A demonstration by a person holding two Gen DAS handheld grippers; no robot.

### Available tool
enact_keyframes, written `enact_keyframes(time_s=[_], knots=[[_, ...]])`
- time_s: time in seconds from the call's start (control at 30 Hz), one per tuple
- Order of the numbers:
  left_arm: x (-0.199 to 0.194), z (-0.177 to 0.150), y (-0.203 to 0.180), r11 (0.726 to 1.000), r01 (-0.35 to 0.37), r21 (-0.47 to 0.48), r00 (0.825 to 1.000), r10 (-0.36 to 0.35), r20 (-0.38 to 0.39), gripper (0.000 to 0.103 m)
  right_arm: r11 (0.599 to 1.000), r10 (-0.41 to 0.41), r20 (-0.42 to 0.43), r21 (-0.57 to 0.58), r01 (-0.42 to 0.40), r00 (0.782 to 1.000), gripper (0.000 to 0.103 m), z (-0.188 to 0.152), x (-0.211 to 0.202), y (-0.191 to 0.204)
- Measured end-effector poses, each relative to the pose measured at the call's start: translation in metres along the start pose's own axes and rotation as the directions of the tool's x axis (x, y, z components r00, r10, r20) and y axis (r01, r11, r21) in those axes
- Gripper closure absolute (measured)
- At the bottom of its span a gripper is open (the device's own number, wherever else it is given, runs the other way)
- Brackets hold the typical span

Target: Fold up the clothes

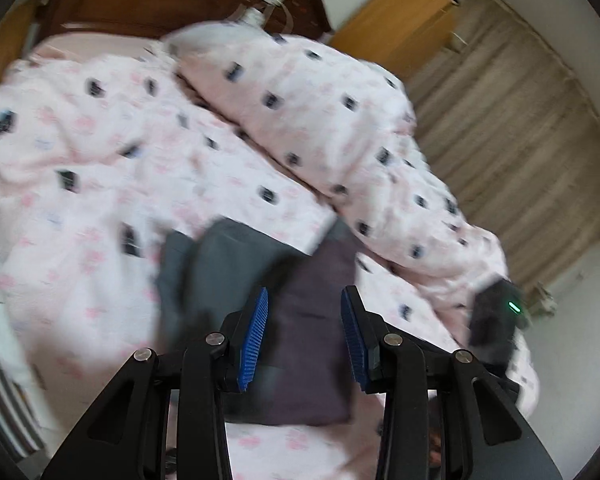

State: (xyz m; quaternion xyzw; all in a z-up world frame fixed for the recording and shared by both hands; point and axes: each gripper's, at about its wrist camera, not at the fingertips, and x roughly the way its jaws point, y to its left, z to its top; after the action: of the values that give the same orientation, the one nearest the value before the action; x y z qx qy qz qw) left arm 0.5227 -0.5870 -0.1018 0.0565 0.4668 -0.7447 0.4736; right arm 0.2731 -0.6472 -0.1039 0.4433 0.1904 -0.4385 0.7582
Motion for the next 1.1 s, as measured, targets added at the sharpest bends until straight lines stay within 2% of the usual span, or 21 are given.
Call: enact_keyframes(time_s=[0.07,0.17,0.27,0.33,0.43,0.6,0.7,0.77,0.87,0.97,1.1], knots=[[0.018,-0.005,0.0,1.0,-0.004,-0.016,0.997,0.002,-0.078,0.069,1.0,0.003,-0.015,-0.01,-0.003,1.0,0.056,0.005,0.011,0.007],[0.05,-0.021,0.017,0.992,-0.101,-0.078,0.973,0.082,-0.215,0.07,1.0,0.008,-0.037,-0.022,-0.009,0.999,0.054,0.012,0.028,0.016],[0.067,-0.031,0.042,0.973,-0.168,-0.16,0.956,0.121,-0.269,0.071,0.999,0.031,-0.062,0.006,-0.031,0.998,0.053,0.012,0.047,0.015],[0.071,-0.031,0.046,0.968,-0.199,-0.155,0.952,0.153,-0.265,0.075,0.999,0.043,-0.083,0.02,-0.042,0.996,0.054,0.009,0.06,0.015],[0.076,-0.032,0.045,0.963,-0.235,-0.134,0.945,0.194,-0.263,0.077,1.0,0.012,-0.086,0.018,-0.01,0.996,0.055,0.004,0.075,0.013],[0.075,-0.032,0.043,0.964,-0.229,-0.137,0.949,0.189,-0.251,0.079,1.0,0.013,-0.066,0.012,-0.012,0.998,0.055,-0.001,0.07,0.013],[0.07,-0.032,0.038,0.968,-0.222,-0.121,0.953,0.189,-0.238,0.079,0.999,0.034,-0.036,-0.028,-0.035,0.999,0.047,-0.003,0.043,0.022],[0.067,-0.033,0.025,0.969,-0.236,-0.075,0.951,0.214,-0.222,0.078,0.997,0.044,0.018,-0.064,-0.042,0.999,0.036,-0.011,0.016,0.026],[0.054,-0.034,0.003,0.971,-0.239,-0.009,0.958,0.234,-0.165,0.075,0.994,0.034,0.086,-0.108,-0.025,0.996,0.036,-0.03,-0.026,0.03],[0.034,-0.033,-0.015,0.977,-0.209,0.029,0.975,0.211,-0.075,0.067,0.99,-0.01,0.144,-0.137,0.03,0.99,0.036,-0.062,-0.07,0.03],[0.027,-0.032,-0.035,0.983,-0.169,0.07,0.985,0.171,-0.024,0.066,0.989,-0.065,0.186,-0.119,0.088,0.98,0.035,-0.111,-0.112,0.017]])
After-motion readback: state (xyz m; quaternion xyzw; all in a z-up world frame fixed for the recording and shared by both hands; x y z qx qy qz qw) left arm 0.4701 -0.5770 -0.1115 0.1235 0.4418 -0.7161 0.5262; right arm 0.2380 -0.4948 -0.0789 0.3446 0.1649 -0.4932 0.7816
